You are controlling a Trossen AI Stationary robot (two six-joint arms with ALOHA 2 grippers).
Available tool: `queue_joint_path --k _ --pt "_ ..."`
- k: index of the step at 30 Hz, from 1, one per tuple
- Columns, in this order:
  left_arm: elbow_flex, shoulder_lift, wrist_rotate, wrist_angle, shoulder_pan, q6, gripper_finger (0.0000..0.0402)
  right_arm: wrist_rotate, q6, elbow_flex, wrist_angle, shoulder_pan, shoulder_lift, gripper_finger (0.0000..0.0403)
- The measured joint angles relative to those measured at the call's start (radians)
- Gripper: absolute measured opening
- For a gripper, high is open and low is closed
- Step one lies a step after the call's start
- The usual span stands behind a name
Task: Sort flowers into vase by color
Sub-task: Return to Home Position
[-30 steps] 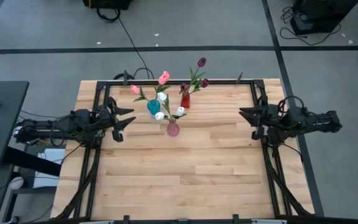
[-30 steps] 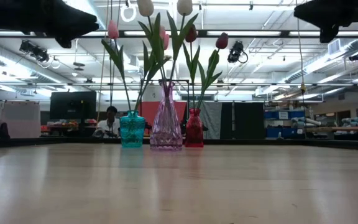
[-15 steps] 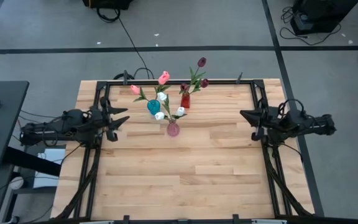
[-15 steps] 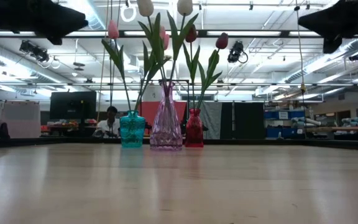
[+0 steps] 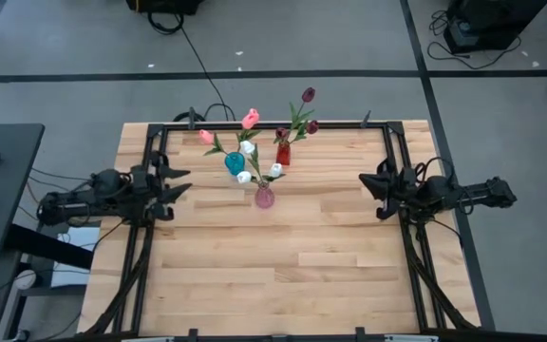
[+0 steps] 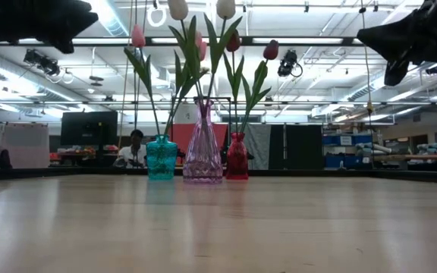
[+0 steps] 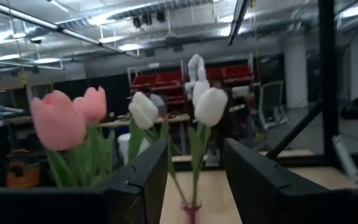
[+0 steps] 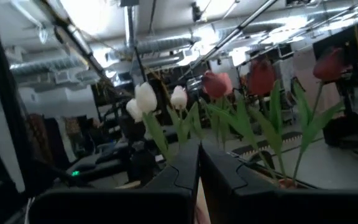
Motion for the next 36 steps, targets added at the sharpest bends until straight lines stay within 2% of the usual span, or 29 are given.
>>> queue_joint_path --k 12,18,22,36 --pt "-0.198 0.000 -0.009 0.186 -0.001 -0.129 0.0163 0.017 0.007 0.000 0.003 0.000 0.002 0.0028" --pt "-0.198 0.007 -0.021 0.168 -0.001 -0.129 0.0163 0.017 0.005 0.000 0.004 0.000 0.002 0.0028" --pt "-0.198 0.006 -0.021 0.171 -0.001 -0.202 0.0163 0.017 0.005 0.000 0.003 0.000 0.002 0.0028" --pt "-0.198 0.006 -0.021 0.171 -0.001 -0.204 0.0163 0.017 0.005 0.000 0.003 0.000 0.002 0.0027"
